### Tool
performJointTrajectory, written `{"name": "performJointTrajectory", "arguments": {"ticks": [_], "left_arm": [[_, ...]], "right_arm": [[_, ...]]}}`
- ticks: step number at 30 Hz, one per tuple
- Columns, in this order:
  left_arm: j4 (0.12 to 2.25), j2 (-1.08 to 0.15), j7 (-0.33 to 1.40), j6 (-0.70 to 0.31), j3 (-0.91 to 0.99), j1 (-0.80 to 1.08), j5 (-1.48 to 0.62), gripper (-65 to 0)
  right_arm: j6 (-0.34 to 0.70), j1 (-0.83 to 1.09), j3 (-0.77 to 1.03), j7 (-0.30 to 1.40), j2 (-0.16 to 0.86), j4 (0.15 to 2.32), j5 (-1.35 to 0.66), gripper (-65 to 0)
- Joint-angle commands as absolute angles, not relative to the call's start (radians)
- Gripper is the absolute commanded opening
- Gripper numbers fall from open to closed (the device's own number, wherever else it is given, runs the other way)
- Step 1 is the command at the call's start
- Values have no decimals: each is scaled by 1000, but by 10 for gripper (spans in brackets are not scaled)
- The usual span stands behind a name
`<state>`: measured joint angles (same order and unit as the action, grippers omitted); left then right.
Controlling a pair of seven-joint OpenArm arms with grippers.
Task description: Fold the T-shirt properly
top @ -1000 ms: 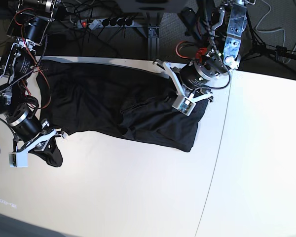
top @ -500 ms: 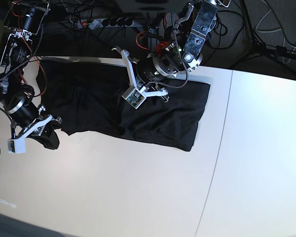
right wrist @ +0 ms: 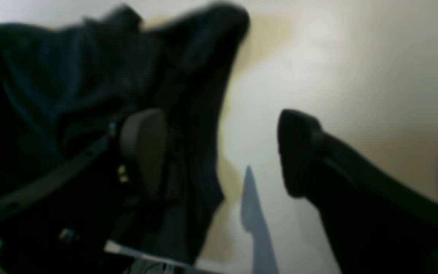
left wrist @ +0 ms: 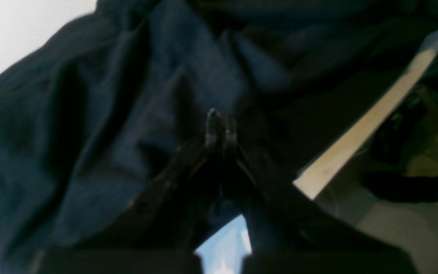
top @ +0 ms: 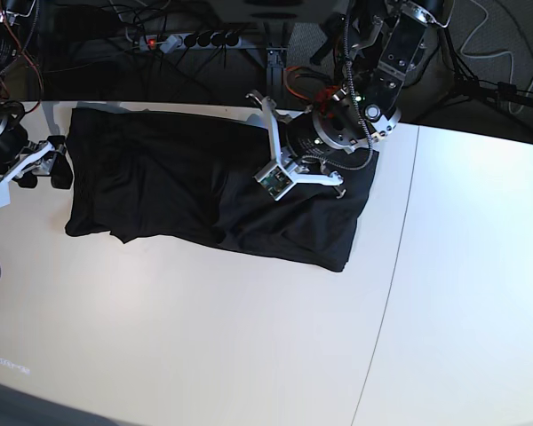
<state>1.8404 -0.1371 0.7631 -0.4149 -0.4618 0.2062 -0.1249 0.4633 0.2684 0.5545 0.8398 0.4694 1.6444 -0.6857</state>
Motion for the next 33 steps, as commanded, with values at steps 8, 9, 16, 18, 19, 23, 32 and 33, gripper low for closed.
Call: {"name": "performJointTrajectory", "arguments": {"ticks": [8,9,16,18,19,23,32,33], "left_arm": [[1860,-164,768,-411,-295,200,-191,-650],[1860,-164,768,-411,-276,200,-213,-650],[1860,-164,768,-412,-228,200,-251,-650],[1860,-164,768,-412,-228,200,-253,-650],[1860,-164,768,-412,-228,200,-255,-650],[1860,-164,768,-412,-228,200,-255,-650],[1860,-164,771,-412,-228,200,-255,-650],[1860,-164,775,-412,-228,200,-254,-650]], "right_arm": [[495,261,562,839,508,1482,-817,-201],[495,261,561,839,506,1463,-829,-201],[498,258,503,869,496,1389,-913,-201],[498,255,475,868,495,1388,-939,-201],[498,252,461,868,495,1388,-950,-201],[498,235,413,869,495,1388,-973,-201],[500,186,354,892,417,1387,-987,-201],[500,186,349,892,408,1387,-986,-202]]}}
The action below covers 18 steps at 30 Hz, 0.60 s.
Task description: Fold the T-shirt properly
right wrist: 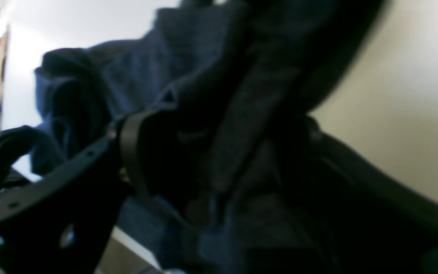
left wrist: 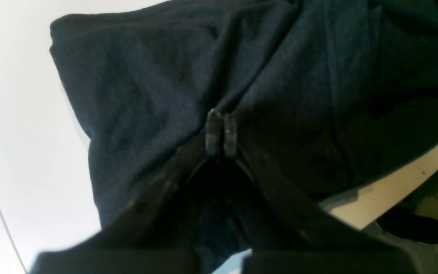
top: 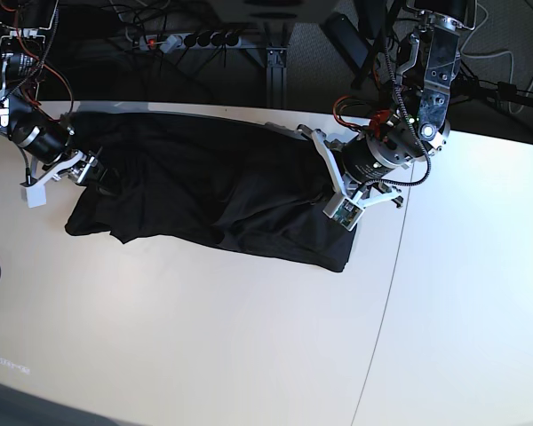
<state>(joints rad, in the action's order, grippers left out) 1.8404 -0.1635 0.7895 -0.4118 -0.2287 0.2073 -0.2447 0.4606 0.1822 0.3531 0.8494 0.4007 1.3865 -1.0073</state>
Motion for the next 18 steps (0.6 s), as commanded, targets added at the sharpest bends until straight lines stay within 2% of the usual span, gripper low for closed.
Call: {"name": "performJointTrajectory", "arguments": {"ticks": [1,3,4,8,13,18], "left_arm": [[1860,-164,777,-412,-228,199,-254,-650],[1860,-165,785,-412,-228,200,-254,-650],[1860,-165,787,-412,-228,200,-254,-650],[1860,-165,790,-411,-228,199,-257,-650],[1893,-164,790,-412,-220,200,-271,-650],[1996,-165,796,-412,-186,200,-274,-650]], "right_arm": [[499,186,345,891,398,1387,-982,-205],[499,186,338,885,386,1387,-964,-257],[499,186,338,873,382,1387,-949,-315],[499,186,338,785,382,1387,-852,-650],[498,170,340,665,413,1387,-709,-650],[497,127,340,647,490,1384,-600,-650]]}}
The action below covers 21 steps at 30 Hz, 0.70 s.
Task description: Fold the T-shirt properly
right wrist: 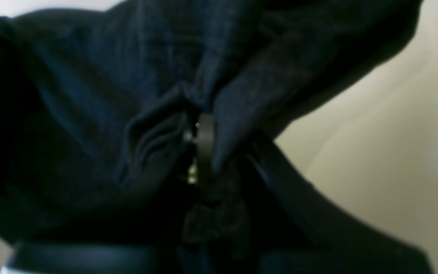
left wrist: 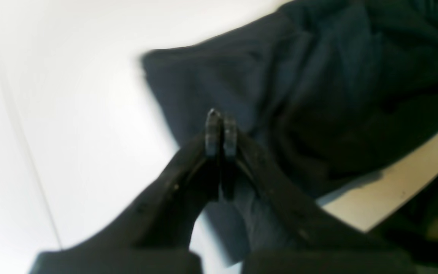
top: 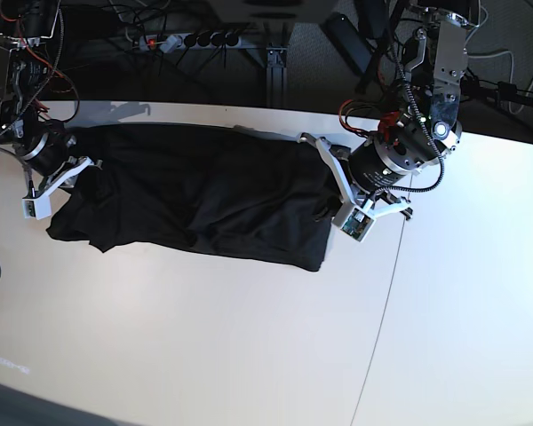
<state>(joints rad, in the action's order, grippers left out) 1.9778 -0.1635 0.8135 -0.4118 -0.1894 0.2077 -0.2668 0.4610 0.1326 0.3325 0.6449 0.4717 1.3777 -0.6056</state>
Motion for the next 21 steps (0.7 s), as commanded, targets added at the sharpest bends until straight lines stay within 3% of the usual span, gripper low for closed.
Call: {"name": "performJointTrajectory", "arguments": {"ticks": [1,9,12,21], "left_arm": [[2004,-165,801,-412,-177,200,-274,-650],[2000,-165,813,-412,-127,207,-277,-650],[1996,-170,813,-412,-103,223,-276,-650],[1912,-202,812,-411,-26,297,-291,-650]], "right_arm": [[497,117,340,647,507,1382,-589,-650],[497,1,340,670,616,1377,-604,-650],[497,-52,339,749,614,1418,-675,-650],[498,-59,266,775,579,1690,-702,-650]]}}
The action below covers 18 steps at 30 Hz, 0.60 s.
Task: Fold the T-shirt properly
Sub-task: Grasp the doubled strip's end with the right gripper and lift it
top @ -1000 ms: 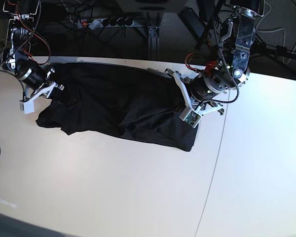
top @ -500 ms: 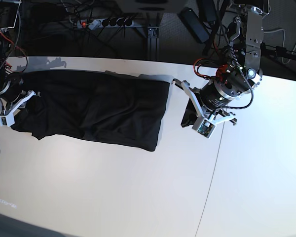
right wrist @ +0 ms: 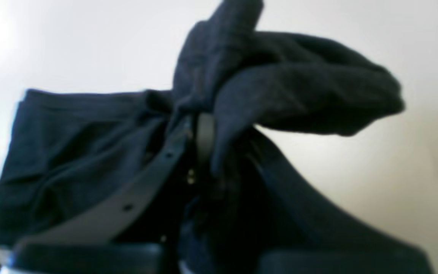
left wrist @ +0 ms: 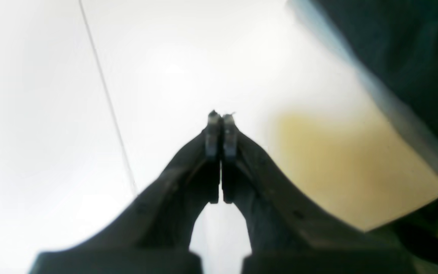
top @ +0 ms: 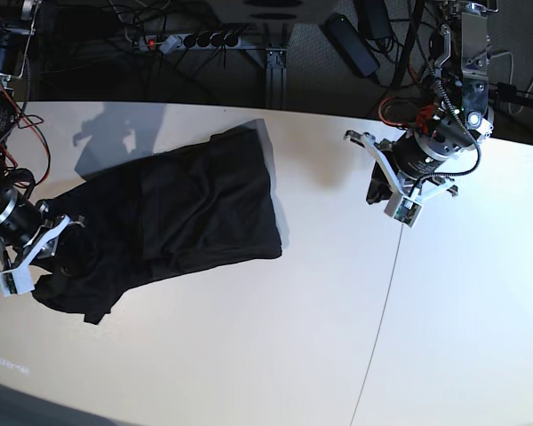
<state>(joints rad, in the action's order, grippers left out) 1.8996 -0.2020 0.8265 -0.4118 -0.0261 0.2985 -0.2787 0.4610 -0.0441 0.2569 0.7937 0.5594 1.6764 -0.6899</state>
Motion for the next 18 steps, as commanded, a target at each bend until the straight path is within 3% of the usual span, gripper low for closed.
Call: {"name": "performJointTrajectory", "arguments": {"ticks": [1,7,18], "left_arm": [[1887,-202,812,-412,-26,303,-302,-650],[1743,-200,785,-412,-26,319,-346,-650],[1733,-194,761,-415,-176,319,-349,-650]], "right_arm": [[498,-60,241,779,579,1709,-699,-650],[497,-60,64,786,579,1829,-595,-650],[496,-61,-168,786,579,1990,-404,-650]]}}
